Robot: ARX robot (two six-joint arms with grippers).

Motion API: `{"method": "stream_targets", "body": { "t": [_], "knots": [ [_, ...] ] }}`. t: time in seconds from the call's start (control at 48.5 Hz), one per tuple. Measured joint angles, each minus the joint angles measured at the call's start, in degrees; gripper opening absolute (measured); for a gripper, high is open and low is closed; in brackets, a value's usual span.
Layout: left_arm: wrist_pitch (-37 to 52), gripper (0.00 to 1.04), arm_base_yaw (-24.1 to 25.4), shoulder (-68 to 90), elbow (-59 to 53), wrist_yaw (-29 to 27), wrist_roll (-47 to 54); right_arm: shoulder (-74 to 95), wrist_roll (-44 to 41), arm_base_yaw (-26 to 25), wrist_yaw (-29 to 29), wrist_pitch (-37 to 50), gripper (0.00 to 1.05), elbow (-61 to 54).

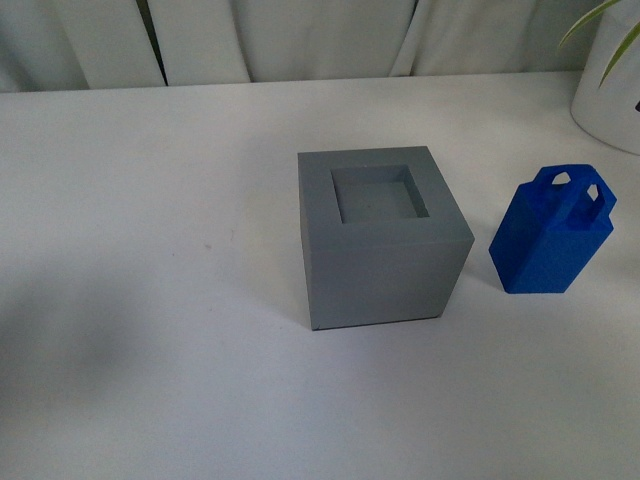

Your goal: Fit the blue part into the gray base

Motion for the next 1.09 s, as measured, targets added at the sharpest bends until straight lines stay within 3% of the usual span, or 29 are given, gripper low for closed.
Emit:
{"method": "stream_targets", "body": {
  "t": [0.433, 0.886, 1.009, 1.092],
  "knots": [
    [0.00, 0.99, 0.00, 0.00, 0.00, 0.00, 0.02, 14.29, -4.37, 5.27, 7.78, -6.40, 0.97, 11.32],
    [0.00, 0.99, 0.00, 0.00, 0.00, 0.00, 0.02, 17.92, -5.25, 6.78, 9.38, -5.64, 0.97, 11.32],
    [0.00, 0.99, 0.00, 0.00, 0.00, 0.00, 0.02, 18.47, -5.53, 6.67, 10.23, -5.38, 0.74, 11.32],
    [0.00, 0.99, 0.00, 0.00, 0.00, 0.02, 0.00, 18.47, -5.64, 6.51, 10.23, -5.46, 0.65, 11.32]
  ]
}}
